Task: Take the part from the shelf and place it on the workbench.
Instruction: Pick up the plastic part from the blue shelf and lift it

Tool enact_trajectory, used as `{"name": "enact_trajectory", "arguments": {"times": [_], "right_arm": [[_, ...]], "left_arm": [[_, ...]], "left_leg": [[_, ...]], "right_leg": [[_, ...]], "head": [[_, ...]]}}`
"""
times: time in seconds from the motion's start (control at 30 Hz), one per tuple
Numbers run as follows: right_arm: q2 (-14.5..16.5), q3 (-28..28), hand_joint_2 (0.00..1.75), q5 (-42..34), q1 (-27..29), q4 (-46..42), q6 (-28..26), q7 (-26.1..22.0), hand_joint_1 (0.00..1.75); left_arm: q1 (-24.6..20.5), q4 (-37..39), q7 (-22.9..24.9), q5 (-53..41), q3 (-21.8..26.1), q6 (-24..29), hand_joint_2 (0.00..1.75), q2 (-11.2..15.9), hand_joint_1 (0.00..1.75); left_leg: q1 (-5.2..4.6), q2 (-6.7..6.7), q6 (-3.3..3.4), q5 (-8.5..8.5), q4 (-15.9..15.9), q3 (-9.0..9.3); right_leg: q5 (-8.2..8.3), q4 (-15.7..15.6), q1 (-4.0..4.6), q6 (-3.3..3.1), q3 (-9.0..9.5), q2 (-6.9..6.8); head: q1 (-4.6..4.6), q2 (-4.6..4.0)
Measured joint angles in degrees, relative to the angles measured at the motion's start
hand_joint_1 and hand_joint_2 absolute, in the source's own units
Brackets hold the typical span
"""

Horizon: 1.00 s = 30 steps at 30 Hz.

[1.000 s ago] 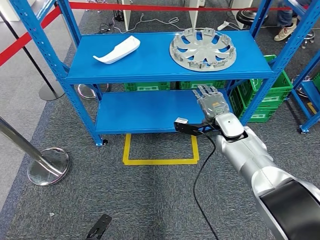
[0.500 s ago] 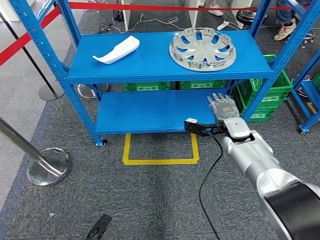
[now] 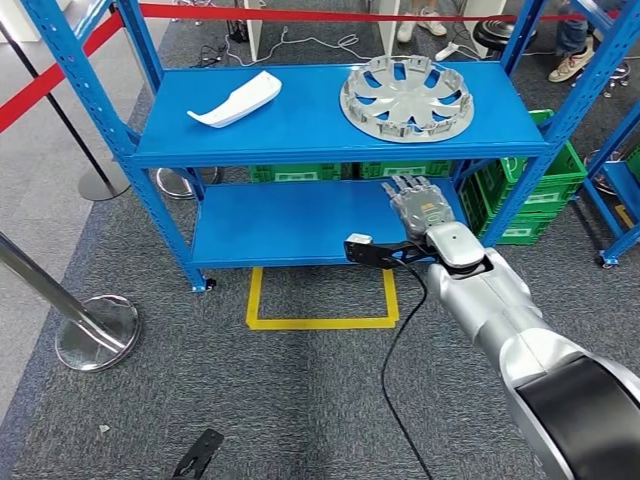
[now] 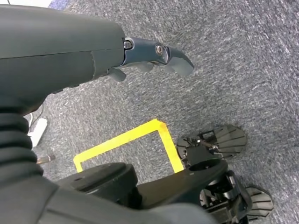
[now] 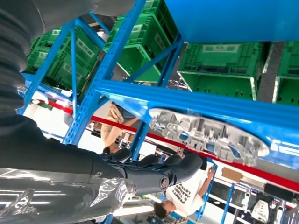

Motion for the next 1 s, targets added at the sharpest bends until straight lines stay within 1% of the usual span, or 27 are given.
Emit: {"name": "enact_trajectory", "arguments": {"times": [0.1,0.13,0.17,0.2,0.23,0.3,0.33,0.37,0.4,0.43,0.47,0.5,0.53,0.57,0.67,0.7,0.73,0.77,0.8,0.83,0.87,0.9,0.93,0.97,1.0], "right_arm": [[0.2,0.0,1.75,0.0,-0.7,0.0,0.0,0.0,0.00],[0.2,0.0,1.75,0.0,-0.8,-0.1,-0.1,0.0,0.00],[0.2,0.0,1.75,0.0,-1.0,-0.2,-0.1,0.0,0.00],[0.3,0.0,1.75,0.0,-1.1,-0.2,-0.1,0.0,0.00],[0.3,0.0,1.75,0.0,-1.2,-0.3,-0.1,0.0,0.00],[0.3,0.0,1.75,0.0,-1.1,-0.3,-0.2,0.0,0.00],[0.3,0.0,1.75,0.0,-0.9,-0.3,-0.2,0.0,0.00],[0.3,0.0,1.75,0.0,-0.7,-0.3,-0.2,0.0,0.00],[0.3,0.0,1.75,0.0,-0.6,-0.3,-0.2,0.0,0.00],[0.3,0.0,1.75,0.0,-0.5,-0.3,-0.2,0.0,0.00],[0.3,0.0,1.75,0.0,-0.6,-0.3,-0.2,0.0,0.00],[0.3,0.0,1.75,0.0,-0.7,-0.3,-0.3,0.0,0.00],[0.3,0.0,1.75,0.0,-0.7,-0.3,-0.3,0.0,0.00],[0.3,0.0,1.75,0.0,-0.6,-0.3,-0.3,0.0,0.00],[0.2,-0.1,1.75,0.0,-0.3,-0.3,-0.4,0.0,0.00],[0.1,-0.1,1.75,0.0,-0.4,-0.4,-0.4,0.0,0.00],[0.1,-0.1,1.75,0.0,-0.5,-0.4,-0.4,0.0,0.00],[0.1,-0.1,1.75,0.0,-0.5,-0.5,-0.4,0.0,0.00],[0.1,-0.1,1.75,0.0,-0.5,-0.5,-0.4,0.0,0.00],[0.1,-0.1,1.75,0.0,-0.3,-0.5,-0.4,0.0,0.00],[0.1,-0.1,1.75,0.0,-0.1,-0.5,-0.4,0.0,0.00],[0.1,-0.1,1.75,0.0,0.1,-0.5,-0.4,0.0,0.00],[0.1,-0.1,1.75,0.0,0.2,-0.5,-0.4,0.0,0.00],[0.1,-0.1,1.75,0.0,0.3,-0.5,-0.4,0.0,0.00],[0.1,-0.1,1.75,0.0,0.2,-0.5,-0.4,0.0,0.00]], "left_arm": [[0.0,0.0,0.0,0.0,0.2,0.0,0.00,0.1,0.00],[-0.1,0.0,0.0,0.0,0.2,0.0,0.00,0.1,0.00],[-0.1,0.0,0.0,0.0,0.3,0.0,0.00,0.1,0.00],[-0.1,0.0,0.0,0.0,0.3,0.0,0.00,0.1,0.00],[-0.1,0.0,0.0,0.0,0.3,0.0,0.00,0.1,0.00],[-0.1,0.0,0.0,0.0,0.3,0.0,0.00,0.0,0.00],[-0.1,0.0,0.0,0.0,0.3,0.0,0.00,0.0,0.00],[-0.1,0.0,0.0,0.0,0.3,0.0,0.00,0.0,0.00],[0.0,0.0,0.0,0.0,0.4,0.0,0.00,0.0,0.00],[0.0,0.0,0.0,0.0,0.4,0.0,0.00,-0.1,0.00],[0.0,0.0,0.0,0.0,0.4,0.0,0.00,-0.1,0.00],[0.0,0.0,0.0,0.0,0.4,0.0,0.00,-0.1,0.00],[-0.1,0.0,0.0,0.0,0.4,0.1,0.00,-0.1,0.00],[-0.1,0.0,0.0,0.0,0.4,0.1,0.00,-0.1,0.00],[0.0,0.0,0.1,0.0,0.5,0.1,0.00,-0.1,0.00],[-0.1,0.0,0.1,0.0,0.5,0.1,0.00,-0.1,0.00],[-0.1,0.0,0.1,0.0,0.5,0.2,0.00,-0.1,0.00],[-0.2,0.0,0.1,0.0,0.5,0.2,0.00,-0.1,0.00],[-0.3,0.0,0.1,0.0,0.5,0.2,0.00,-0.1,0.00],[-0.2,0.0,0.1,0.0,0.6,0.2,0.00,-0.1,0.00],[-0.1,0.0,0.1,0.0,0.6,0.2,0.00,-0.1,0.00],[0.0,0.0,0.1,0.0,0.6,0.2,0.00,-0.1,0.00],[0.1,0.0,0.1,0.0,0.7,0.2,0.00,-0.1,0.00],[0.1,0.0,0.1,0.0,0.7,0.2,0.00,-0.1,0.00],[0.1,0.0,0.1,0.0,0.7,0.2,0.00,-0.1,0.00]], "left_leg": [[-0.30,0.00,0.52,-0.03,0.0,-0.07],[-0.16,0.04,0.79,0.10,-0.3,0.05],[-0.01,0.08,1.04,0.24,-0.6,0.23],[0.17,0.13,1.28,0.36,-0.8,0.41],[0.33,0.17,1.49,0.43,-1.1,0.61],[0.33,0.18,1.67,0.30,-1.1,0.70],[0.33,0.14,1.69,0.20,-1.1,0.77],[0.37,0.06,1.61,0.07,-1.0,0.88],[0.44,-0.05,1.45,-0.13,-1.0,1.06],[0.53,-0.16,1.18,-0.42,-0.8,1.30],[0.60,-0.26,0.82,-0.79,-0.6,1.50],[0.56,-0.30,0.43,-1.16,-0.3,1.55],[0.51,-0.32,0.03,-1.42,-0.1,1.50],[0.44,-0.32,-0.30,-1.56,0.0,1.39],[0.53,-0.23,-1.17,-1.92,0.1,1.34],[0.56,-0.15,-1.49,-2.55,0.9,0.99],[0.58,-0.07,-1.80,-3.63,2.8,0.07],[0.59,0.01,-2.01,-5.12,5.9,-1.60],[0.61,0.03,-2.16,-6.78,10.0,-3.88],[0.63,0.03,-2.24,-7.99,13.8,-6.21],[0.63,0.04,-2.27,-8.23,16.3,-8.00],[0.66,0.05,-2.25,-7.25,16.9,-8.82],[0.70,0.07,-2.21,-5.14,15.1,-8.50],[0.78,0.14,-2.21,-2.34,11.7,-7.27],[0.86,0.22,-2.26,0.02,8.1,-5.81]], "right_leg": [[0.09,-0.3,-0.28,0.44,0.04,0.01],[0.06,-0.3,-0.32,0.62,-0.04,0.01],[-0.21,0.0,-0.28,0.75,-0.27,0.00],[-1.02,1.4,-0.22,0.83,-1.00,0.00],[-2.36,4.2,-0.17,0.85,-2.38,-0.01],[-5.56,12.2,-0.10,0.90,-6.54,0.00],[-6.31,15.4,-0.12,0.94,-8.38,-0.01],[-5.92,16.5,-0.13,0.96,-9.30,-0.02],[-4.45,15.3,-0.15,0.95,-9.09,-0.04],[-2.09,11.9,-0.18,0.93,-7.77,-0.07],[-0.13,8.0,-0.16,0.93,-6.04,-0.09],[1.09,4.5,-0.12,0.83,-4.43,-0.06],[1.64,2.3,-0.07,0.61,-3.37,0.00],[1.31,1.6,0.05,0.29,-3.00,0.09],[0.88,1.6,0.13,-0.93,-2.98,0.23],[0.79,1.5,0.02,-1.26,-2.89,0.24],[0.72,1.5,-0.11,-1.54,-2.75,0.25],[0.59,1.5,-0.16,-1.72,-2.66,0.25],[0.47,1.5,-0.17,-1.88,-2.58,0.24],[0.34,1.5,-0.17,-1.96,-2.51,0.23],[0.19,1.5,-0.17,-1.99,-2.38,0.23],[0.00,1.5,-0.19,-1.95,-2.17,0.24],[-0.23,1.5,-0.24,-1.83,-1.85,0.26],[-0.50,1.5,-0.32,-1.62,-1.46,0.27],[-0.78,1.5,-0.32,-1.32,-1.14,0.28]], "head": [[-0.03,0.00],[-0.03,0.00],[0.02,0.00],[0.11,0.00],[0.22,0.00],[0.41,0.00],[0.45,0.00],[0.47,0.00],[0.49,0.00],[0.50,0.00],[0.53,0.00],[0.59,0.00],[0.60,0.00],[0.55,0.00],[0.39,0.00],[0.31,0.00],[0.14,0.00],[-0.03,0.00],[-0.20,0.00],[-0.27,0.00],[-0.29,0.00],[-0.31,0.00],[-0.29,0.00],[-0.29,0.00],[-0.32,0.00]]}}
